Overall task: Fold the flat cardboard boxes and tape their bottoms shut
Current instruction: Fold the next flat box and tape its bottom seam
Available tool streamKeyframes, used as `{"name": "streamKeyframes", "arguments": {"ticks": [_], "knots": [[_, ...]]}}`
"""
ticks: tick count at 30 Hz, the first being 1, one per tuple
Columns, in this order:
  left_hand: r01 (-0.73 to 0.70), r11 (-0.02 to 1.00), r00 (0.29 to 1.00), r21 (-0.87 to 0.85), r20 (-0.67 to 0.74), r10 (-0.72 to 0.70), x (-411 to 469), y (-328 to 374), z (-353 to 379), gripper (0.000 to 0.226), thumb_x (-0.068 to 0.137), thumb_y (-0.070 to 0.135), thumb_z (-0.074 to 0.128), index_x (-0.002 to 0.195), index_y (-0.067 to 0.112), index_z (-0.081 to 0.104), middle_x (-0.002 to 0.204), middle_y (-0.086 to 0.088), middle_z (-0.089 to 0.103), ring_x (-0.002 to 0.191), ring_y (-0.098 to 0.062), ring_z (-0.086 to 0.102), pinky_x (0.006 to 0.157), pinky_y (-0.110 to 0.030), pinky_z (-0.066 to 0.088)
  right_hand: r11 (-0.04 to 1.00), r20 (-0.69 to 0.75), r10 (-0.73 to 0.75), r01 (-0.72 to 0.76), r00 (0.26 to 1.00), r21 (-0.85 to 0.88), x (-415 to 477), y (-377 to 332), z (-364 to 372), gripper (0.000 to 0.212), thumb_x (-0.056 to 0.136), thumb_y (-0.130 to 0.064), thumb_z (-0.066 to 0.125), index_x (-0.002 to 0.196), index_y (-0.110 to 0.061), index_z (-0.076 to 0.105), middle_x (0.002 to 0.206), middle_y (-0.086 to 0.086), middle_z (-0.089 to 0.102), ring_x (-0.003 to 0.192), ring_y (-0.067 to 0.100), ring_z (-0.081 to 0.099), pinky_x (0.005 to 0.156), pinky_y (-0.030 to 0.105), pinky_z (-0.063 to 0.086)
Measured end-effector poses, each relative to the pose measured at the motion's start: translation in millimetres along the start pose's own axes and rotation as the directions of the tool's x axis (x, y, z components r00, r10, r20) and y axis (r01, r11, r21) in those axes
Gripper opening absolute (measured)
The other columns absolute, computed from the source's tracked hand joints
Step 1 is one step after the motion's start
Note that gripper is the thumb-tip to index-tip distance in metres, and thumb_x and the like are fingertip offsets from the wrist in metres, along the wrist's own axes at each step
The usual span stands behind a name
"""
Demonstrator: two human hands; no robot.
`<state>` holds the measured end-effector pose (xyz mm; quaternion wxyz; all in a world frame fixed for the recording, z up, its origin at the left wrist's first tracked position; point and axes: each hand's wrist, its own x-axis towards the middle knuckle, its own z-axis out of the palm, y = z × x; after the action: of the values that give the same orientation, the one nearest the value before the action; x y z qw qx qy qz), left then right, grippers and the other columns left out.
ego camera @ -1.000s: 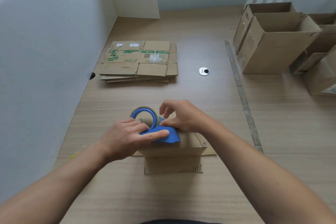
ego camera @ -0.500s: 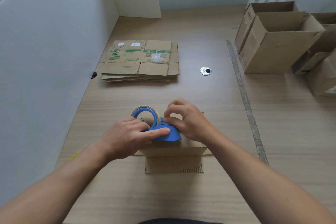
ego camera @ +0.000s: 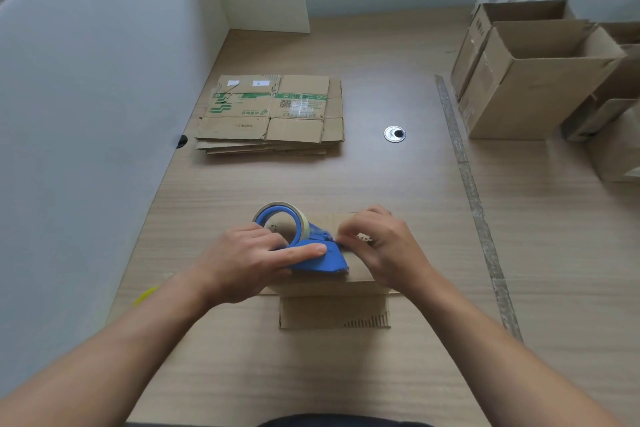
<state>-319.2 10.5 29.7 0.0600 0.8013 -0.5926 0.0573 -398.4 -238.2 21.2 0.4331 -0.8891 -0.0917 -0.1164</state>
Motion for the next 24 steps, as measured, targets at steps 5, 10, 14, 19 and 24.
{"name": "streamKeyframes", "arguments": {"ticks": [5, 10, 14, 19, 24], "knots": [[-0.014, 1.000, 0.999, 0.009, -0.033, 0.014, -2, 0, 2, 0.052, 0.093, 0.024, 0.046, 0.142, 0.038, 0.039, 0.078, 0.006, 0.064, 0.063, -0.020, 0.061, 0.057, -0.029, 0.052, 1.000, -0.022, -0.013, 0.013, 1.000, -0.023, -12, 5, 1, 0.009, 0.087, -0.009, 0.074, 0.080, -0.007, 0.069, 0.073, -0.003, 0.062, 0.080, 0.025, 0.052, 0.072, 0.031, 0.042], [-0.027, 1.000, 0.999, 0.006, -0.025, 0.027, -2, 1, 4, 0.052, 0.094, 0.027, 0.047, 0.143, 0.038, 0.038, 0.080, 0.006, 0.063, 0.064, -0.020, 0.061, 0.057, -0.029, 0.052, 0.996, -0.072, 0.062, -0.056, 0.996, 0.076, -13, -1, 2, 0.009, 0.086, -0.010, 0.075, 0.080, -0.013, 0.070, 0.075, -0.013, 0.061, 0.085, 0.020, 0.056, 0.072, 0.029, 0.046], [-0.040, 0.999, 0.999, 0.022, 0.003, 0.040, 2, -2, 5, 0.053, 0.094, 0.033, 0.048, 0.145, 0.038, 0.036, 0.078, 0.006, 0.061, 0.062, -0.020, 0.059, 0.054, -0.028, 0.050, 0.983, 0.042, 0.123, -0.127, 0.992, 0.131, 10, -4, -5, 0.005, 0.088, -0.013, 0.073, 0.084, -0.016, 0.072, 0.083, -0.016, 0.064, 0.095, 0.013, 0.057, 0.082, 0.033, 0.048], [-0.018, 0.999, 0.999, 0.040, 0.038, 0.017, 5, -4, 4, 0.054, 0.093, 0.037, 0.045, 0.146, 0.039, 0.032, 0.074, 0.006, 0.060, 0.060, -0.020, 0.058, 0.052, -0.027, 0.048, 0.988, 0.176, 0.117, -0.134, 0.977, 0.083, 32, -10, -8, 0.010, 0.091, -0.018, 0.070, 0.084, -0.026, 0.069, 0.089, -0.006, 0.069, 0.097, 0.013, 0.056, 0.085, 0.038, 0.047], [0.010, 0.999, 0.999, 0.047, 0.035, -0.012, 5, -3, 1, 0.054, 0.093, 0.036, 0.044, 0.145, 0.039, 0.032, 0.073, 0.005, 0.061, 0.058, -0.020, 0.056, 0.050, -0.029, 0.048, 0.977, 0.241, 0.158, -0.188, 0.957, 0.103, 34, -9, -9, 0.019, 0.089, -0.020, 0.071, 0.078, -0.034, 0.064, 0.081, -0.011, 0.065, 0.083, 0.010, 0.059, 0.076, 0.027, 0.047]]}}
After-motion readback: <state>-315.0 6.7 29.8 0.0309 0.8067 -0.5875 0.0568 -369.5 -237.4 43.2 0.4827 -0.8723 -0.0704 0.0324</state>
